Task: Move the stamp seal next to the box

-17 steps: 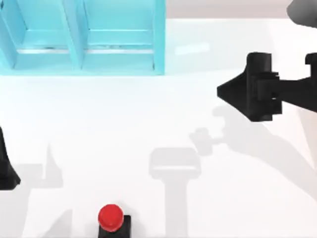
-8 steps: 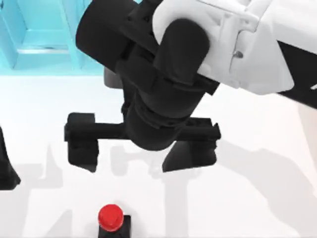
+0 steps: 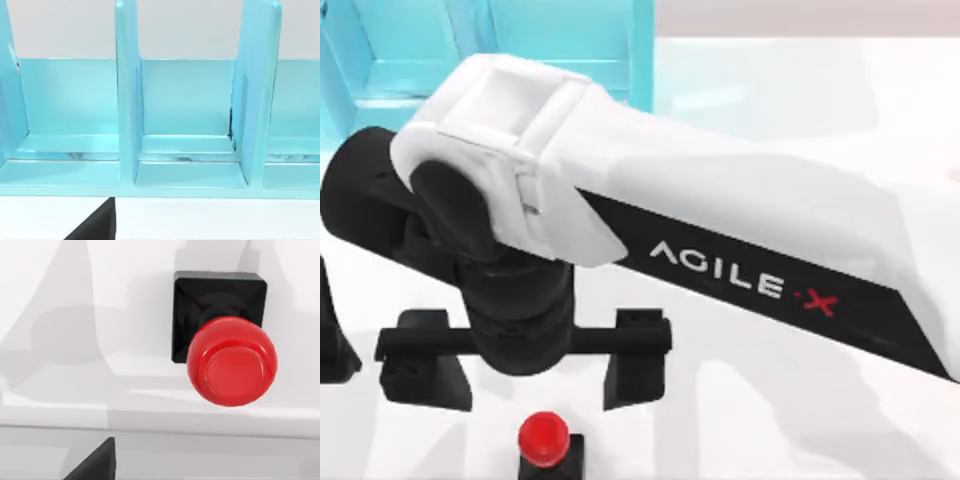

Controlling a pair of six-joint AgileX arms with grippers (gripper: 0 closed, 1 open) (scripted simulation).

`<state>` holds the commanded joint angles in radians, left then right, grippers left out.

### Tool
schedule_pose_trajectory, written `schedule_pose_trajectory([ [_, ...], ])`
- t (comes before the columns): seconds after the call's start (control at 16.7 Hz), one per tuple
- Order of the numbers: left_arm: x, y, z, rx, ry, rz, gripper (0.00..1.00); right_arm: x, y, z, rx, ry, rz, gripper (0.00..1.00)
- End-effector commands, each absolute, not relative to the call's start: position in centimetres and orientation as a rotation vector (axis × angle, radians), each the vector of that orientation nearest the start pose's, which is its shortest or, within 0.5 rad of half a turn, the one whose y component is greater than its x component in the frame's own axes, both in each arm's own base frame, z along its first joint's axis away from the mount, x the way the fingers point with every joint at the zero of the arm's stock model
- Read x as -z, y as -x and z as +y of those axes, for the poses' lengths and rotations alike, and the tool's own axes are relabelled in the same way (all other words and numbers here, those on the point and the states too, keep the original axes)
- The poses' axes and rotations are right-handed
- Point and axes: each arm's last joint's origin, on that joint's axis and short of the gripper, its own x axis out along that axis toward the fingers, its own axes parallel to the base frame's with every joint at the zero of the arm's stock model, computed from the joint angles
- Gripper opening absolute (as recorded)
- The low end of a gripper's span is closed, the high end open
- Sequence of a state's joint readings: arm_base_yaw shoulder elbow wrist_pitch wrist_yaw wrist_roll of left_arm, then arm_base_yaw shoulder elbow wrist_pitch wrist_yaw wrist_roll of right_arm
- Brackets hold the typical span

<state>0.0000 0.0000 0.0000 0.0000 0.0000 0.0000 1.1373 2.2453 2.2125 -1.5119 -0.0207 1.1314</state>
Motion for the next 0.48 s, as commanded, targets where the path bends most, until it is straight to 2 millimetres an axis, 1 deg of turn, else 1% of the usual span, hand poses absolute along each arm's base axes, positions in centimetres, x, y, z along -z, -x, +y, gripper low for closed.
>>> schedule_pose_trajectory([
  [0.18, -16.00, -10.57, -0.12, 0.000, 0.000, 0.000, 1.00, -25.07, -17.93, 40.91, 0.005, -0.008, 1.573, 1.00],
  [0.48, -16.00, -10.57, -0.12, 0.000, 0.000, 0.000, 1.00, -25.01, -17.94, 40.97, 0.008, -0.008, 1.571, 1.00],
])
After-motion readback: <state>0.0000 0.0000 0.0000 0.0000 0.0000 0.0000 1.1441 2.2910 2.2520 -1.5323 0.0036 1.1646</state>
